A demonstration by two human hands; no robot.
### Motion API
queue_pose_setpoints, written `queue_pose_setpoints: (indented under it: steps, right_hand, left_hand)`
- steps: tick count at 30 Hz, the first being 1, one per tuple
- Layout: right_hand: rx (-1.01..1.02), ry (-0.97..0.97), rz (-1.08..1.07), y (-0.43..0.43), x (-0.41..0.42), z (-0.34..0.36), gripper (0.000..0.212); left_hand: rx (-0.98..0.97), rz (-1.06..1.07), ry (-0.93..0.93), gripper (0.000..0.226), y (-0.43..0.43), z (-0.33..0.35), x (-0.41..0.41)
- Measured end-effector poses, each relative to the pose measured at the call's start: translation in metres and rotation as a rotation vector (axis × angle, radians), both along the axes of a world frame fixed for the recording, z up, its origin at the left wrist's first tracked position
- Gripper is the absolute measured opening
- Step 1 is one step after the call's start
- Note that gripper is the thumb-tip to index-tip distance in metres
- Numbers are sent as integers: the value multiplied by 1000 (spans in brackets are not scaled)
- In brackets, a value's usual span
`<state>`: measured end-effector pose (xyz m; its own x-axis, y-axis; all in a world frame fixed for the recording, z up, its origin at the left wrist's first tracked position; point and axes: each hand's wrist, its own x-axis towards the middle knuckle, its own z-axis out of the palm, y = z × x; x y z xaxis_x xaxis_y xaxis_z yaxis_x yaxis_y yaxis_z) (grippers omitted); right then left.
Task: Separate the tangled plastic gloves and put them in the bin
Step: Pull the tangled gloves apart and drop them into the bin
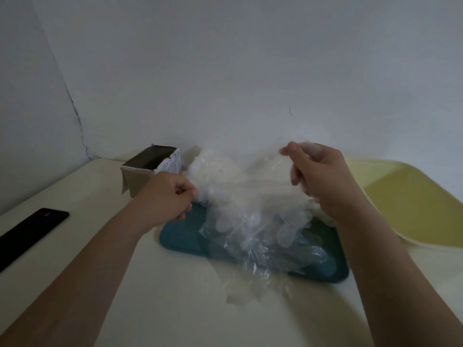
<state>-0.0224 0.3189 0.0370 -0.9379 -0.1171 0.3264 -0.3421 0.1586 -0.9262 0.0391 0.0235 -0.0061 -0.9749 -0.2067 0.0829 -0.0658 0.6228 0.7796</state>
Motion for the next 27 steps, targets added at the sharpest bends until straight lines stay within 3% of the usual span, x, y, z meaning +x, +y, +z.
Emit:
queue_pose_setpoints:
  steps: [2,4,7,10,16,20,24,27]
  right_hand:
    - [-4,8,53,3,-2,0,26]
    - [-22,-1,154,3,0,1,29]
    - [-91,-65,315,-7,10,3,32]
    - [-188,-148,405,-19,16,1,28]
    - [-373,-161,274,-14,13,3,26]
    - [-440,-69,180,-5,9,6,22]
    - [-328,-187,317,-9,11,10,25]
    - [-348,-321,484,-16,18,10,30]
  left_hand:
    - [-31,23,23,16,0,-2,0]
    - [73,-18,42,12,13,0,4]
    - [89,-78,109,47,33,3,5]
    - [309,-100,106,59,45,5,3]
    - [400,-217,25,8,36,4,4]
    - [188,-271,-121,24,21,8,7]
    - [-501,-265,-329,71,19,-1,5]
    - [-655,-249,-324,69,26,-17,3]
